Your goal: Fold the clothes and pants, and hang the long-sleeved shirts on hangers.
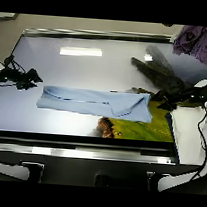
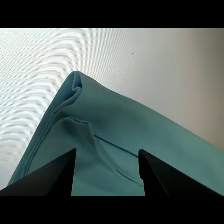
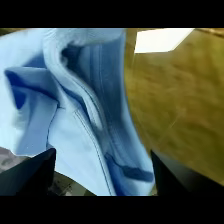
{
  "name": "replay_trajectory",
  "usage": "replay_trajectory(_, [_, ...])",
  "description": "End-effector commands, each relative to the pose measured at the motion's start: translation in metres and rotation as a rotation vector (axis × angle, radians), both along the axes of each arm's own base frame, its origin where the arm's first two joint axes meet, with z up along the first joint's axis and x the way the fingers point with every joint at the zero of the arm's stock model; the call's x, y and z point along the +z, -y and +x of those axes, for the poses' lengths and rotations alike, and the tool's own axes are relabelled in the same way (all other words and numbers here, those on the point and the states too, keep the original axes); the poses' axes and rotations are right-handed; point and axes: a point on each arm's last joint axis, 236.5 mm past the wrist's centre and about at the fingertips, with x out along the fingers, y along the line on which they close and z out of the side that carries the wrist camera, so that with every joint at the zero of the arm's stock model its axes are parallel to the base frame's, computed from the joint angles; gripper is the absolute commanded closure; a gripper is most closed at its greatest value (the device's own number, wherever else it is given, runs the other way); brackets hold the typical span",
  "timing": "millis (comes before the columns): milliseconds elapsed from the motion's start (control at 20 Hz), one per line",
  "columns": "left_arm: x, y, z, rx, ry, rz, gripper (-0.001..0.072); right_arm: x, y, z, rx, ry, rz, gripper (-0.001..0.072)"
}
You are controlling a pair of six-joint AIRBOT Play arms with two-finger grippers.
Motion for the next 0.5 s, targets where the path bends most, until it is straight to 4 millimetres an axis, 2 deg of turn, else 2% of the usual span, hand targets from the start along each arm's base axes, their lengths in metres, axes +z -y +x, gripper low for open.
replay_trajectory(0, [0.002, 0.001, -0.003, -0.009, -0.009, 0.002, 0.0246, -0.025, -0.012, 0.001, 0.012, -0.018, 0.090, 0.0027])
replay_trajectory(150, [0.002, 0.001, -0.003, -0.009, -0.008, 0.002, 0.0246, -0.039, -0.018, 0.008, -0.036, -0.016, 0.129, 0.0029])
replay_trajectory(300, [0.002, 0.001, -0.003, -0.009, -0.008, 0.002, 0.0246, -0.046, -0.028, 0.002, -0.056, -0.041, 0.167, 0.0070])
replay_trajectory(400, [0.003, 0.003, -0.002, -0.012, -0.007, -0.001, 0.0246, -0.048, -0.044, -0.007, -0.015, -0.063, 0.178, 0.0243])
replay_trajectory(450, [0.003, 0.006, -0.002, -0.017, -0.006, -0.001, 0.0247, -0.047, -0.054, -0.008, 0.014, -0.062, 0.182, 0.0428])
